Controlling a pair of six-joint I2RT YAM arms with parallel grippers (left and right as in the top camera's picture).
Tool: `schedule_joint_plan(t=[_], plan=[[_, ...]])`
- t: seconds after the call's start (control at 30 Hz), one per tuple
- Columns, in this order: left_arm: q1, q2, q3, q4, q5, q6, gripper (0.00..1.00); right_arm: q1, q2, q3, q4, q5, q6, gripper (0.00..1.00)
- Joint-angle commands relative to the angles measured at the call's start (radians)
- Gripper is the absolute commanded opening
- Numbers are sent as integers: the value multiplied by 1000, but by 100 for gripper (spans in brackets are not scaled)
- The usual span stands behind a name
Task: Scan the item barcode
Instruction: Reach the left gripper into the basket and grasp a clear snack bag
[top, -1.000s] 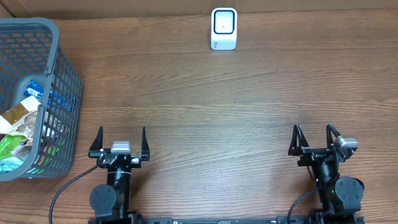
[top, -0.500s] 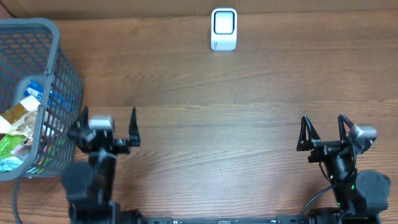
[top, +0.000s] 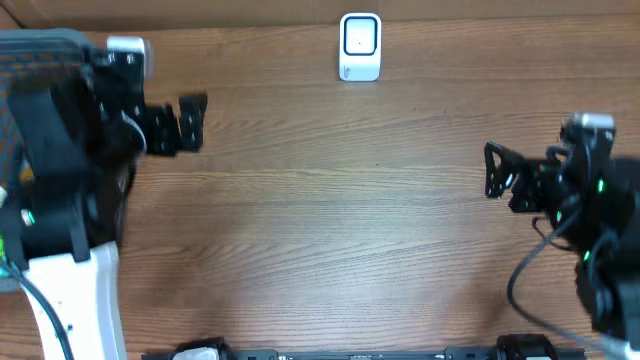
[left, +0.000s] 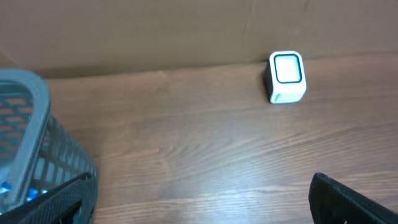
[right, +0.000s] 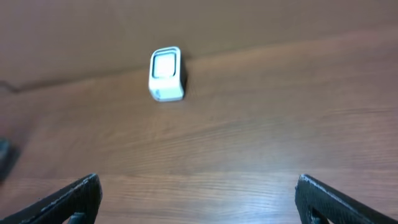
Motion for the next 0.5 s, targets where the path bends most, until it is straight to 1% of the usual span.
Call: schedule_joint_plan(t=[0.0,0.07,0.1,0.2,0.23,0.27,0.3,0.37,0.47], plan=[[-6,108,108,-26,-82,-11,100,3,112,150,-59,-60,-8,100],[-6,143,108,-23,-37,-107,100,4,149,162,-55,-83,0,100],[-7,157,108,-14,17,-126,100,4,162,162,-53,-111,0,100],[-5,179,110,7,130,-84,100,4,189,162,-69,-142,-1,100],[7,183,122,16,129,-86,100,4,202,162,-82,-142,-1,100],[37,189,159,10,101,-124,100,4,211,162,-93,-142,-1,100],[94,197,219,-7,49,-190,100,4,217,162,-101,-138,-2,100],[167,203,274,-27,-6,-274,100,4,220,162,-106,-137,-5,100],[318,211,340,-63,-72,-399,95,4,221,162,-108,-137,-5,100]])
